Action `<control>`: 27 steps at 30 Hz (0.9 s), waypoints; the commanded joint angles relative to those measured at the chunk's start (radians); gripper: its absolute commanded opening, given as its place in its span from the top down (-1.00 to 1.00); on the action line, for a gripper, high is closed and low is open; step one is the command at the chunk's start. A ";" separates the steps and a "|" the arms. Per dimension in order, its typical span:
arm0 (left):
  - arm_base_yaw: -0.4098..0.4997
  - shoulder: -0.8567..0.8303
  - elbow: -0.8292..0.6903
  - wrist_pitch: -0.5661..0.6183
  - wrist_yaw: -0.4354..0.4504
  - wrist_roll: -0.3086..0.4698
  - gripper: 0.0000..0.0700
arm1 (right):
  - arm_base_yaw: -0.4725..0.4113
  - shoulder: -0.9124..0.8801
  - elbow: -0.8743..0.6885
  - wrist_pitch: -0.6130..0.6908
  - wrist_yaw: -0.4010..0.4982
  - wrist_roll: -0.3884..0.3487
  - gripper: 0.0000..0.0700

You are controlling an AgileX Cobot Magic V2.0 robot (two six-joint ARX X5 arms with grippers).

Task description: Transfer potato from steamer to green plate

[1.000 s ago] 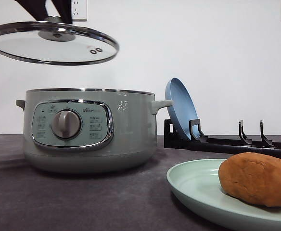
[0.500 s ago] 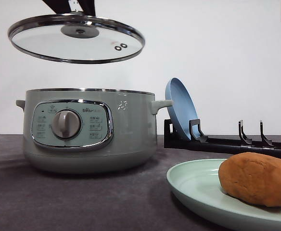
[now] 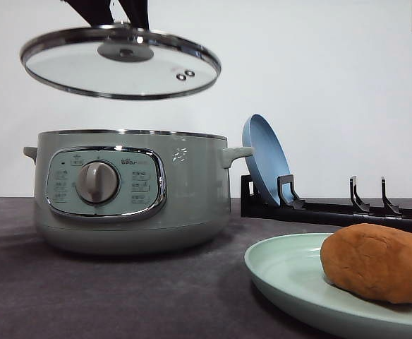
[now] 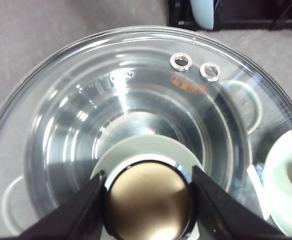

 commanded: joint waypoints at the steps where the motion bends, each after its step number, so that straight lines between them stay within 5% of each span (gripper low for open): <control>1: -0.005 0.023 0.030 0.025 0.006 0.000 1.00 | 0.005 0.006 0.016 0.010 0.003 0.010 -0.98; 27: -0.010 0.156 0.030 0.019 0.005 -0.002 1.00 | 0.005 0.006 0.016 0.010 0.028 0.005 -0.98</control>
